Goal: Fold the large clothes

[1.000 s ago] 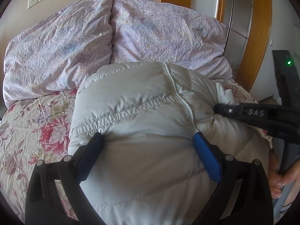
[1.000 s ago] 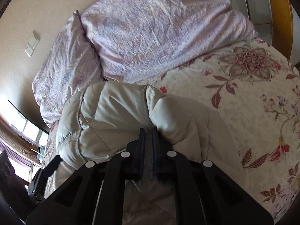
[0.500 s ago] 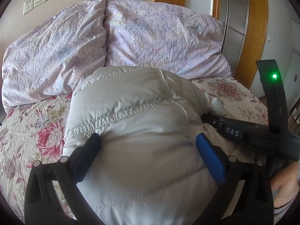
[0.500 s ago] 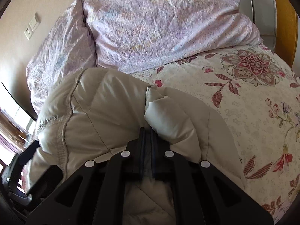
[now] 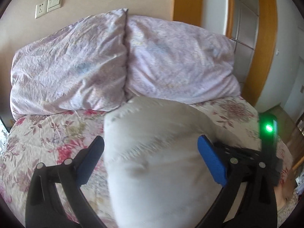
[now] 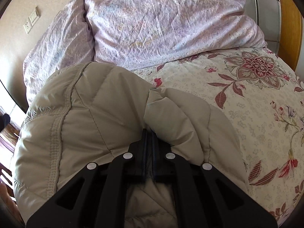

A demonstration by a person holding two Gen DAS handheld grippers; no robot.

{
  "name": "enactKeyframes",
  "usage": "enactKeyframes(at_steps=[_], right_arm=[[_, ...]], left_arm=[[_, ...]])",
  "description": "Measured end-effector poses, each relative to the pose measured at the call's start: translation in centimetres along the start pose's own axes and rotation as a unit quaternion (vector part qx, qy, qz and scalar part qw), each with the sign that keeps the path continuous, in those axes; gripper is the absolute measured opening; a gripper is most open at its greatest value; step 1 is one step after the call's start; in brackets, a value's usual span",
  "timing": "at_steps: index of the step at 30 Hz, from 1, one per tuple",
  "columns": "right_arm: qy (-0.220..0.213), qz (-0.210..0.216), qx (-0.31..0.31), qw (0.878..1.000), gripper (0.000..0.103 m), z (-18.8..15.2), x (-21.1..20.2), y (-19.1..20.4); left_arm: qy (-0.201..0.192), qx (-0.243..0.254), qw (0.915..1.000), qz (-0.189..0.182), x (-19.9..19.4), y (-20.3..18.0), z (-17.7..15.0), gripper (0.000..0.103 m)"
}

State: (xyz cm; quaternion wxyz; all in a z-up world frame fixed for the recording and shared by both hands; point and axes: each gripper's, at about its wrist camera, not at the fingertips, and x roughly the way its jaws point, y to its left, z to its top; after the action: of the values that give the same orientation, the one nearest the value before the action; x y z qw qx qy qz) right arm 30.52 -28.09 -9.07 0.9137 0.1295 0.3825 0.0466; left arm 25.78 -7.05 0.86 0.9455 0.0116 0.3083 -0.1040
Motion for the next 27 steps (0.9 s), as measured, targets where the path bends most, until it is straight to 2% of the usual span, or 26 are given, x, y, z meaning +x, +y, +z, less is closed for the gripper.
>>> enactKeyframes(at_steps=[4, 7, 9, 14, 27], right_arm=[[-0.006, 0.002, 0.000, 1.000, 0.000, -0.1, -0.1, -0.1], [-0.012, 0.007, 0.001, 1.000, 0.000, -0.2, -0.2, -0.1], [-0.015, 0.012, 0.005, 1.000, 0.000, -0.3, -0.2, -0.3], [-0.025, 0.013, 0.007, 1.000, 0.000, -0.5, -0.2, -0.3], [-0.040, 0.019, 0.013, 0.999, 0.000, -1.0, -0.3, -0.3]], left_arm=[[0.020, 0.014, 0.9989, 0.041, 2.7, 0.5, 0.0, 0.098], [0.067, -0.004, 0.9975, 0.022, 5.4, 0.9, -1.5, 0.098], [0.065, -0.017, 0.9976, 0.014, 5.7, 1.3, -2.0, 0.100], [0.055, 0.000, 0.9978, 0.037, 6.2, 0.5, -2.8, 0.101], [0.045, -0.013, 0.9986, 0.026, 7.2, 1.2, -3.7, 0.101]])
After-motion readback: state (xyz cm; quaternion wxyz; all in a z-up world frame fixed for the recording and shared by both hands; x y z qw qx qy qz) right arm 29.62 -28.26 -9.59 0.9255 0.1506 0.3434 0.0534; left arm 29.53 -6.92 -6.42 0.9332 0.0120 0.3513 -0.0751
